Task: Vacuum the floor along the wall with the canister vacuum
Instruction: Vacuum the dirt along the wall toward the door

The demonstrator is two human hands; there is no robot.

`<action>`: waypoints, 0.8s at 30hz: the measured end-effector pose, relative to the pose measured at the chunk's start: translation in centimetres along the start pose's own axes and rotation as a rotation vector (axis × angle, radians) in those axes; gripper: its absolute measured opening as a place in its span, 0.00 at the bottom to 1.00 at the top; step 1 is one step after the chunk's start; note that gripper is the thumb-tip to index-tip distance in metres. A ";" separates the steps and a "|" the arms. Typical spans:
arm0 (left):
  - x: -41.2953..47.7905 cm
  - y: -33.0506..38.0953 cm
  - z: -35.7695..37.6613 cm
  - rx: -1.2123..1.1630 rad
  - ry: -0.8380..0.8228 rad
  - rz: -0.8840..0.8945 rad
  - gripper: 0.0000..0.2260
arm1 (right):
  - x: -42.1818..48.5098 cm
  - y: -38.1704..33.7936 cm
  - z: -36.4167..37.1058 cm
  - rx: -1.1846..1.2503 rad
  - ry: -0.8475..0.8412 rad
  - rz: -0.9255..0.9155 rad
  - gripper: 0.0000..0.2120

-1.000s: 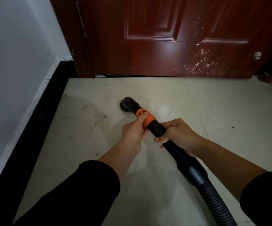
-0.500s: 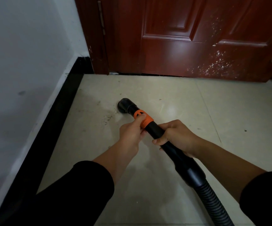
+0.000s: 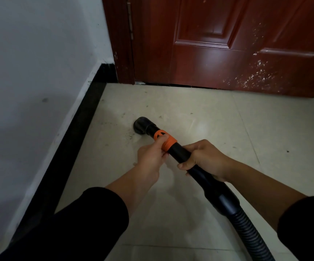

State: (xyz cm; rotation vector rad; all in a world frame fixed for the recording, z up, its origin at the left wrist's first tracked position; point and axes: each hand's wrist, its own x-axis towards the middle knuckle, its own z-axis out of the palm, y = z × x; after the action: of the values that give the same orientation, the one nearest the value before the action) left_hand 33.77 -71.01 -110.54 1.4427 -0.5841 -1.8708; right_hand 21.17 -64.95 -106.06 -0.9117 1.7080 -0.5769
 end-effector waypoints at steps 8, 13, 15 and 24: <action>-1.6 -0.7 -1.0 -0.005 -0.037 -0.003 0.07 | -1.5 0.3 0.1 -0.052 -0.027 -0.007 0.14; -2.6 -1.1 -1.2 -0.004 -0.052 -0.010 0.07 | -2.3 0.7 -0.1 -0.062 -0.037 0.001 0.15; -3.1 -1.2 -1.3 -0.004 -0.062 -0.020 0.07 | -2.7 0.8 -0.2 -0.074 -0.046 0.003 0.16; -4.2 -1.5 -2.4 -0.019 -0.101 -0.034 0.07 | -3.8 0.4 -0.1 -0.138 -0.081 0.000 0.17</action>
State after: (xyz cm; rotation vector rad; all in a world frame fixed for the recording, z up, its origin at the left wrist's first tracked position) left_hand 36.30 -66.72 -109.63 1.3601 -0.5911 -1.9799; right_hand 21.49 -61.68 -104.20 -1.0185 1.6905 -0.4203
